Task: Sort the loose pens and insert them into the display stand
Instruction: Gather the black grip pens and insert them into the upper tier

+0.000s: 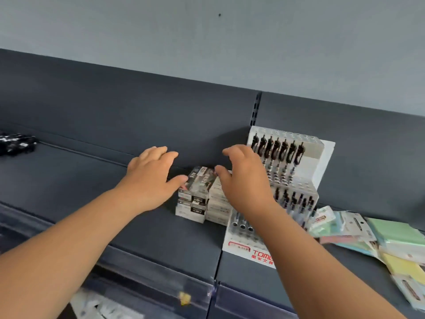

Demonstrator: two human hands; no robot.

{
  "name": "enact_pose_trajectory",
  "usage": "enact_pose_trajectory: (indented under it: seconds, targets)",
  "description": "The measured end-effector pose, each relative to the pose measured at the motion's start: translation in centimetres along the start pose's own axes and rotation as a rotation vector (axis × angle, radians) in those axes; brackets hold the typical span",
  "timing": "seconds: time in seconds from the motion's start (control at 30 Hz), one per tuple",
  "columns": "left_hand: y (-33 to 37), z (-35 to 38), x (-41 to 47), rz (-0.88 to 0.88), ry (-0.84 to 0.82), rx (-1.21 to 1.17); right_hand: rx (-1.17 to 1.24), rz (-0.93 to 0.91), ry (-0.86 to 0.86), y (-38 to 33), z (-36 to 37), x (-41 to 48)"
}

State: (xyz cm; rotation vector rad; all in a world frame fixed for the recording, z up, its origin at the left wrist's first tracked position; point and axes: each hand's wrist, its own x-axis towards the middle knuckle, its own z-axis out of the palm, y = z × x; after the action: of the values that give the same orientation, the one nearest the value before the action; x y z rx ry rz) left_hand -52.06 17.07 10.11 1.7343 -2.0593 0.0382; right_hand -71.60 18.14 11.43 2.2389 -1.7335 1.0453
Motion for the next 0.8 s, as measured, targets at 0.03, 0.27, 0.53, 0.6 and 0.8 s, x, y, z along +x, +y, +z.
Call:
enact_pose_trajectory:
  seconds: [0.03,0.27,0.53,0.6,0.8]
  targets:
    - [-2.0,-0.9,-0.9,-0.025,0.003,0.017,0.005,-0.010,-0.027,-1.9,1.2,0.0]
    - [-16.4,-7.4,-7.8,-0.185,0.033,0.138,0.061,-0.073,-0.159,-16.1,8.4,-0.2]
    - [-30.3,-14.0,-14.6,-0.344,0.051,0.228,0.167,-0.137,-0.282,-29.7,16.1,-1.0]
    - [-32.6,-15.1,-15.5,-0.382,0.048,0.217,0.177,-0.140,-0.323,-31.8,17.5,-0.6]
    - [-38.7,-15.4,-16.2,-0.469,0.049,0.192,0.197,-0.155,-0.401,-36.0,21.9,1.7]
